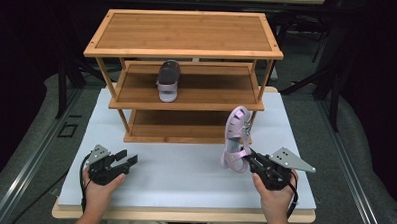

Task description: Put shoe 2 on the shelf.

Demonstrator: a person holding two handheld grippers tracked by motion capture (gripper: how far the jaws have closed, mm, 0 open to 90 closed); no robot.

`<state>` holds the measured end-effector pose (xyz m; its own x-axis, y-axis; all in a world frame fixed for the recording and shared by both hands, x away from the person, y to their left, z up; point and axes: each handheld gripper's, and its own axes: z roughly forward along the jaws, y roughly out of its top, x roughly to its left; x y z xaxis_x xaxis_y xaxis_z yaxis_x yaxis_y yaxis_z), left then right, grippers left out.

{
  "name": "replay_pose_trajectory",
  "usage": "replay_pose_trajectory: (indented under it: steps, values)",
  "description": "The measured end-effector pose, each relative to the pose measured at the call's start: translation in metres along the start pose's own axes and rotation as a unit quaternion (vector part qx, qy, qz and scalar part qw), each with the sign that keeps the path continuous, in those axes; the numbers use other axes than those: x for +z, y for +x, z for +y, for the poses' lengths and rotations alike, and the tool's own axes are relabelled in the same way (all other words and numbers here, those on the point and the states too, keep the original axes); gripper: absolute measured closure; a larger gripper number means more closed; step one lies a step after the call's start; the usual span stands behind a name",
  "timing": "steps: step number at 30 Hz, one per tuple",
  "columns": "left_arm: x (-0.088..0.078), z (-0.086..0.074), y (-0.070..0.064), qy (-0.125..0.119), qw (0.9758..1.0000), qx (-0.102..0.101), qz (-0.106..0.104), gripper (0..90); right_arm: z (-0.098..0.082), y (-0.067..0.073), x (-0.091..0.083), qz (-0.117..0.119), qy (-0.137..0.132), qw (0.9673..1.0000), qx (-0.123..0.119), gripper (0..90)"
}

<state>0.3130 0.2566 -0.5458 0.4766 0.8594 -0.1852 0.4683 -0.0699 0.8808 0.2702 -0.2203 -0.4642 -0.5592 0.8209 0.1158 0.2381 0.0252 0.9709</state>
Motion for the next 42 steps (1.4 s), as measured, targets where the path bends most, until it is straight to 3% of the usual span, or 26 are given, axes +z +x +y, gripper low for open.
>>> replay_pose_trajectory:
  steps: [3,10,15,19,24,31,33,37,42]
  values:
    - [0.000,0.000,0.001,0.001,1.0000,-0.004,0.001,46.3,0.003,0.005,-0.002,-0.017,-0.026,0.9995,-0.004,84.4]
    - [-0.002,0.000,0.001,-0.002,1.0000,-0.003,0.000,46.4,0.019,0.008,0.006,-0.021,-0.031,0.9990,-0.024,84.4]
    - [-0.001,0.000,0.001,-0.002,1.0000,-0.001,-0.002,46.3,0.044,0.014,0.030,-0.013,-0.026,0.9982,-0.053,84.4]
    - [-0.002,0.001,0.002,-0.002,1.0000,-0.002,-0.002,46.3,0.064,0.017,0.053,-0.003,-0.021,0.9979,-0.061,84.4]
    - [-0.004,0.001,0.005,-0.004,1.0000,-0.002,-0.002,46.3,0.087,0.015,0.085,-0.001,-0.011,0.9983,-0.057,84.4]
    - [-0.005,0.002,0.006,-0.007,0.9999,-0.006,-0.003,46.3,0.101,0.008,0.120,-0.014,0.011,0.9987,-0.047,84.4]
    - [-0.005,0.002,0.006,-0.011,0.9999,-0.007,-0.003,46.3,0.103,0.005,0.128,-0.023,0.014,0.9986,-0.045,84.4]
    - [-0.005,0.002,0.007,-0.011,0.9999,-0.008,-0.003,46.3,0.107,0.000,0.136,-0.017,0.009,0.9997,-0.015,84.4]
    - [-0.004,0.002,0.006,-0.006,1.0000,-0.005,-0.004,46.3,0.114,-0.001,0.150,-0.034,0.027,0.9990,-0.013,84.2]
